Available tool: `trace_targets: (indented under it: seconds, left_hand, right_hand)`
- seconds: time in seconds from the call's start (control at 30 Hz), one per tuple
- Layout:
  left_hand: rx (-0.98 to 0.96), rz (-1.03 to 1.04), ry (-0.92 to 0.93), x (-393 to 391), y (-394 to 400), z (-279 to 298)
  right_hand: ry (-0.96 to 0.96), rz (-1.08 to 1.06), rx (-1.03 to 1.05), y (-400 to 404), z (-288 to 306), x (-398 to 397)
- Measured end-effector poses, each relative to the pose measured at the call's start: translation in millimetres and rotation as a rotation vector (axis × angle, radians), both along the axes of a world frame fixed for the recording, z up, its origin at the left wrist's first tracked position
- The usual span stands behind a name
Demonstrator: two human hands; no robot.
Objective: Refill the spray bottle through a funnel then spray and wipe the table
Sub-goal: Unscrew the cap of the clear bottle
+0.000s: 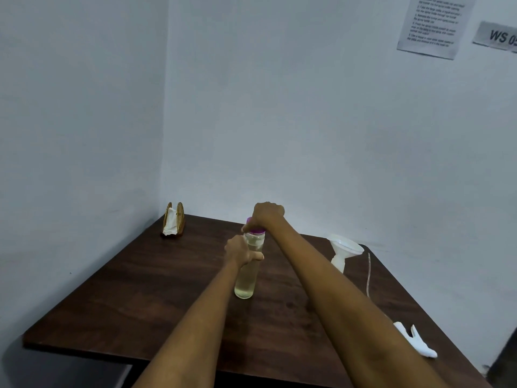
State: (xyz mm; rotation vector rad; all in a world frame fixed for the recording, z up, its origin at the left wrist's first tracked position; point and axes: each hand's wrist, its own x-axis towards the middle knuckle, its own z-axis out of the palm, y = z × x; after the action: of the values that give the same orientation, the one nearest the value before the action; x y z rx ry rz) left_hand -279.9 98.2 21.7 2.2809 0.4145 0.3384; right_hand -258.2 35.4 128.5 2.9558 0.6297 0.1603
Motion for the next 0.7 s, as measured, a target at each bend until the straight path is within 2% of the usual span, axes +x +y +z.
trace_targets:
  seconds: [0.13,0.3,0.37,0.47,0.6,0.7]
  left_hand:
    - [0.026,-0.002,-0.007,0,-1,-1]
    - [0.021,-0.018,0.001,-3,-1,0]
    - [0.031,-0.014,0.003,-3,-1,0]
    - [0.006,-0.002,0.013,-3,0,2]
    - [0.013,0.001,0.02,-3,-1,2]
    - [0.009,-0.002,0.018,0,0,2]
  right_hand:
    - [0.245,0.097,0.028,0,19,-3]
    - [-0.001,0.02,-0.013,-3,5,-2]
    - [-0.008,0.051,0.011,-5,1,-2]
    - [0.09,0.114,0.036,-11,12,-3]
    - [0.325,0.175,0.109,-13,23,3]
    - [0.383,0.266,0.096,-13,26,7]
